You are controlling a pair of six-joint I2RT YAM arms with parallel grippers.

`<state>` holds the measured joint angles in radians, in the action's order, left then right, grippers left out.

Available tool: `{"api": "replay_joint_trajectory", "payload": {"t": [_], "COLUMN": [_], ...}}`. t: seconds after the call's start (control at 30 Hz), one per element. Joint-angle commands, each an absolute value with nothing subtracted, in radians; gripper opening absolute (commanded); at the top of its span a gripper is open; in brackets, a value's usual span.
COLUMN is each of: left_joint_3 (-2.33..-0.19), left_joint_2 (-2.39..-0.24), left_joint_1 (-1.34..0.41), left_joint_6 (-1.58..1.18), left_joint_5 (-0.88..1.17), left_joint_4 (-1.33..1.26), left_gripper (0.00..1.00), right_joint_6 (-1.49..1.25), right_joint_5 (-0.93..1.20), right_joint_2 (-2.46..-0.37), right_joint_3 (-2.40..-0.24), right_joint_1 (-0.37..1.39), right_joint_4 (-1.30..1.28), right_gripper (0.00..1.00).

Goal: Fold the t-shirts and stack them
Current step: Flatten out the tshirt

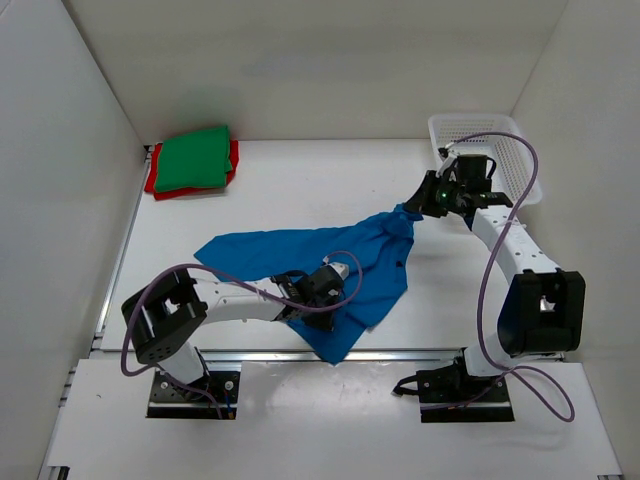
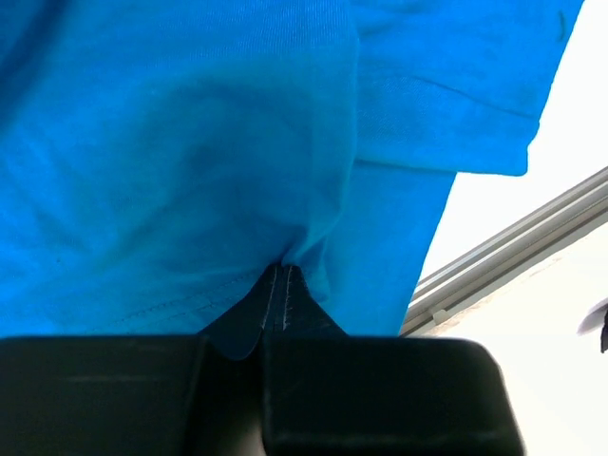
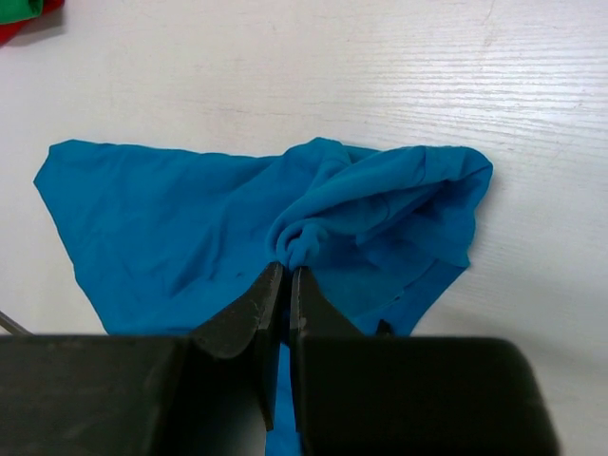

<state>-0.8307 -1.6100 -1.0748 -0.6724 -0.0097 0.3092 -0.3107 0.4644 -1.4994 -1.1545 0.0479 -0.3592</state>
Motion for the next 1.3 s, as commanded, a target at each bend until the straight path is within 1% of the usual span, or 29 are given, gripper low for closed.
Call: {"api": "replay_joint_trajectory", "payload": {"t": [0.0,0.13,0.2,0.27,0.3,0.33,0.37,0.4,0.47,0.5,0.53,0.6,0.63,0.7,0.8,0.9,1.03,1.17,1.27], "left_joint_3": [-0.792,-0.925,-1.012,-1.153,-1.190,-1.268,-1.341,-1.420,-1.536,-1.614,-1.655,-1.823,-1.853,-1.991,-2.104,-2.114,-2.050,-1.945,-1.815], "left_joint_2": [-1.617,-1.496,-1.413,-1.340,-1.319,-1.278,-1.231,-1.198,-1.151,-1.125,-1.117,-1.115,-1.120,-1.124,-1.112,-1.072,-1.042,-1.058,-1.072], "left_joint_1": [-1.062,-1.014,-0.960,-0.907,-0.861,-0.841,-0.787,-0.728,-0.623,-0.605,-0.563,-0.514,-0.502,-0.459,-0.398,-0.371,-0.376,-0.382,-0.368], "left_joint_6": [-0.643,-0.580,-0.546,-0.502,-0.488,-0.470,-0.442,-0.427,-0.388,-0.362,-0.357,-0.333,-0.327,-0.311,-0.304,-0.314,-0.324,-0.298,-0.273], "left_joint_5": [-0.069,-0.077,-0.100,-0.120,-0.136,-0.147,-0.155,-0.155,-0.143,-0.135,-0.106,-0.063,-0.049,-0.017,0.026,0.058,0.058,0.020,-0.038], "left_joint_4": [0.411,0.562,0.633,0.705,0.748,0.788,0.828,0.856,0.888,0.897,0.916,0.959,0.991,1.035,1.095,1.103,1.075,1.028,0.954], "left_gripper": [0.00,0.00,0.00,0.00,0.00,0.00,0.00,0.00,0.00,0.00,0.00,0.00,0.00,0.00,0.00,0.00,0.00,0.00,0.00], "right_joint_6": [-0.301,-0.304,-0.301,-0.284,-0.281,-0.282,-0.287,-0.304,-0.319,-0.328,-0.321,-0.299,-0.295,-0.256,-0.267,-0.316,-0.351,-0.391,-0.431], "right_joint_5": [0.486,0.488,0.505,0.502,0.499,0.494,0.512,0.535,0.563,0.574,0.575,0.583,0.574,0.499,0.436,0.402,0.469,0.501,0.581], "right_joint_2": [-1.453,-1.447,-1.422,-1.388,-1.355,-1.309,-1.255,-1.229,-1.107,-1.083,-1.028,-0.944,-0.901,-0.856,-0.801,-0.770,-0.816,-0.882,-1.012], "right_joint_3": [-1.147,-1.155,-1.167,-1.212,-1.241,-1.249,-1.265,-1.278,-1.298,-1.314,-1.316,-1.354,-1.377,-1.466,-1.541,-1.617,-1.729,-1.710,-1.666], "right_joint_1": [0.034,0.035,0.031,0.029,0.012,0.002,-0.047,-0.058,-0.135,-0.150,-0.181,-0.224,-0.251,-0.235,-0.149,-0.123,-0.147,-0.170,-0.176], "right_joint_4": [-0.322,-0.334,-0.339,-0.379,-0.394,-0.399,-0.394,-0.390,-0.380,-0.370,-0.368,-0.377,-0.385,-0.449,-0.449,-0.433,-0.439,-0.379,-0.319], "right_gripper": [0.01,0.01,0.00,0.00,0.00,0.00,0.00,0.00,0.00,0.00,0.00,0.00,0.00,0.00,0.00,0.00,0.01,0.00,0.00]}}
